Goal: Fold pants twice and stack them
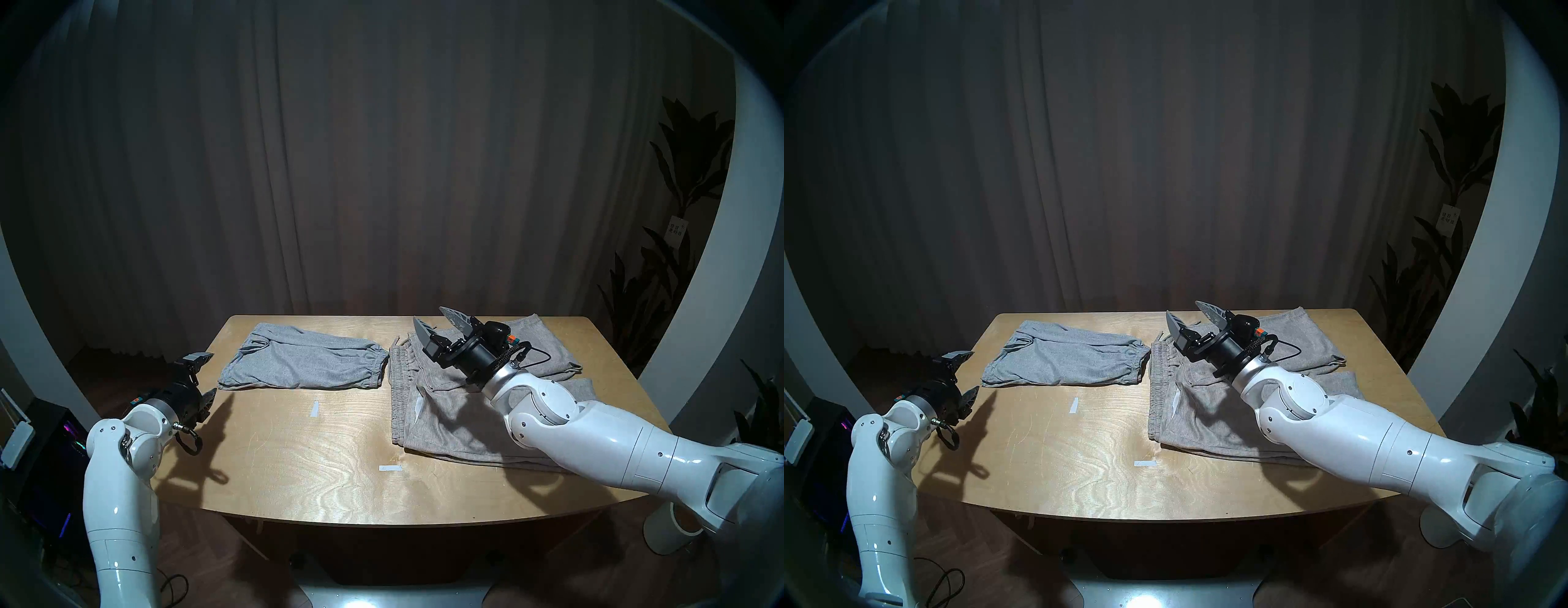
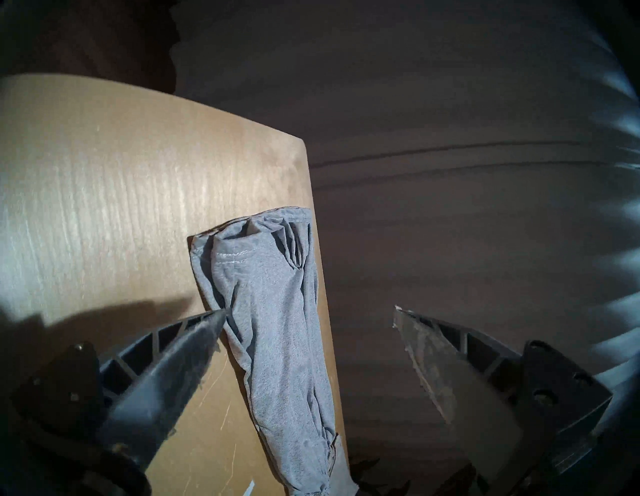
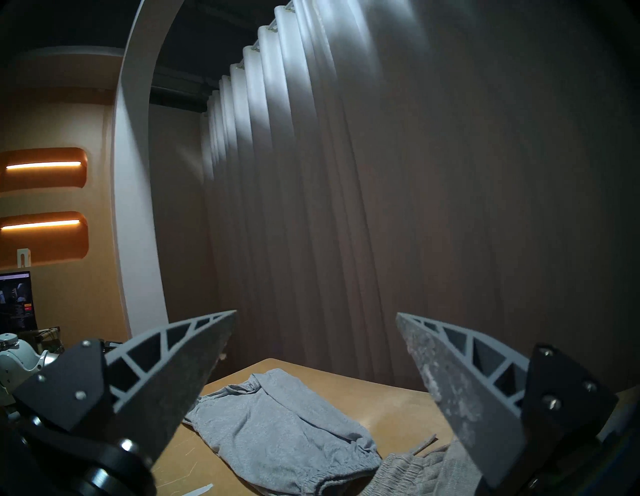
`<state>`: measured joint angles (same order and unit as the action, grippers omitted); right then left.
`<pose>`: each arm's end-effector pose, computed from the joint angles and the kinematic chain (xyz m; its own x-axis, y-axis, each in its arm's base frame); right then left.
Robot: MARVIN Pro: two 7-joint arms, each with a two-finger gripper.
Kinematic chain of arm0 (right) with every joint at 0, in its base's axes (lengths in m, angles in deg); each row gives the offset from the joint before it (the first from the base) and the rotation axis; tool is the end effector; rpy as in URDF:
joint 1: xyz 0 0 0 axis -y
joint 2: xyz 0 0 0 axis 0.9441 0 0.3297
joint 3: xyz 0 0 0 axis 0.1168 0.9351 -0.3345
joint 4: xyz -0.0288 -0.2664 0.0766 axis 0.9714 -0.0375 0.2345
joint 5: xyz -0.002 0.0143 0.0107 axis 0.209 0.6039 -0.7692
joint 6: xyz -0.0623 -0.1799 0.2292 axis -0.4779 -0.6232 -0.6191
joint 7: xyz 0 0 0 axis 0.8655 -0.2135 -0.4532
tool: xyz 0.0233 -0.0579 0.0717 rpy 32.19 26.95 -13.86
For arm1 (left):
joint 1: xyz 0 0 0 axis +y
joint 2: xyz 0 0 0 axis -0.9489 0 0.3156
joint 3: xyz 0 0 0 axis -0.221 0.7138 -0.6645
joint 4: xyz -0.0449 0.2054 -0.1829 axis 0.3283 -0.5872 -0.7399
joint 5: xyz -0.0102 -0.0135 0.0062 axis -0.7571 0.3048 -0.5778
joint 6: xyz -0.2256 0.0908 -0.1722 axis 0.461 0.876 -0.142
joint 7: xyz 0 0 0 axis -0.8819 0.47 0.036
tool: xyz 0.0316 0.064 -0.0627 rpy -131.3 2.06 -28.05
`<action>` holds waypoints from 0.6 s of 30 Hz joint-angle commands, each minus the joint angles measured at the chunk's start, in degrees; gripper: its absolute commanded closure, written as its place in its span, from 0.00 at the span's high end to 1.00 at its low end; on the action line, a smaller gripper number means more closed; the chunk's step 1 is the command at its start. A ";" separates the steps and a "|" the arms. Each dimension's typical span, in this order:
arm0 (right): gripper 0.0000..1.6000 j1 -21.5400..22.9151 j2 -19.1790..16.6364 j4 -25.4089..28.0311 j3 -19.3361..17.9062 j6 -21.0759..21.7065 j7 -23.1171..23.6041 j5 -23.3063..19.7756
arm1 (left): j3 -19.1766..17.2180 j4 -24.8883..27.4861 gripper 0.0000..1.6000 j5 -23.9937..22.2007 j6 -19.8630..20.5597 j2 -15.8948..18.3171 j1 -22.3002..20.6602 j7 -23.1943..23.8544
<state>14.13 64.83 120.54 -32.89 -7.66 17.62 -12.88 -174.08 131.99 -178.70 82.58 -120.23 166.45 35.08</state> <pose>0.4197 0.0331 -0.2444 -0.0590 -0.3127 0.9480 0.6358 -0.7439 -0.2058 0.3502 0.2043 -0.2936 0.0799 0.9952 0.0562 0.3161 -0.0788 0.9455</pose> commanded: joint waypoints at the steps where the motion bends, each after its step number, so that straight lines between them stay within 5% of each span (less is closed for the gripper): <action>1: 1.00 1.35 -0.25 2.18 -1.02 2.25 -5.78 0.30 | -0.09 3.99 1.00 -4.10 -2.94 -3.22 -2.97 -6.15; 7: 1.00 2.32 -0.58 3.79 0.23 6.96 -10.67 2.36 | 0.34 7.26 1.00 -3.88 -7.54 -3.88 -3.43 -14.28; 12: 1.00 2.92 -1.30 6.02 0.61 10.74 -15.14 3.94 | 1.85 10.99 1.00 1.13 -12.31 -4.26 -2.19 -19.64; 16: 1.00 2.91 -2.05 8.93 0.85 13.59 -19.17 5.04 | 2.30 13.23 1.00 4.76 -16.97 -6.94 -0.77 -19.63; 18: 1.00 2.74 -2.42 10.43 0.87 14.61 -20.98 5.40 | 1.96 13.59 1.00 5.84 -18.23 -8.37 0.42 -16.03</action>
<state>15.68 63.39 125.70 -31.84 3.90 1.93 -9.32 -172.36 141.17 -177.43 69.84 -125.12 165.01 15.32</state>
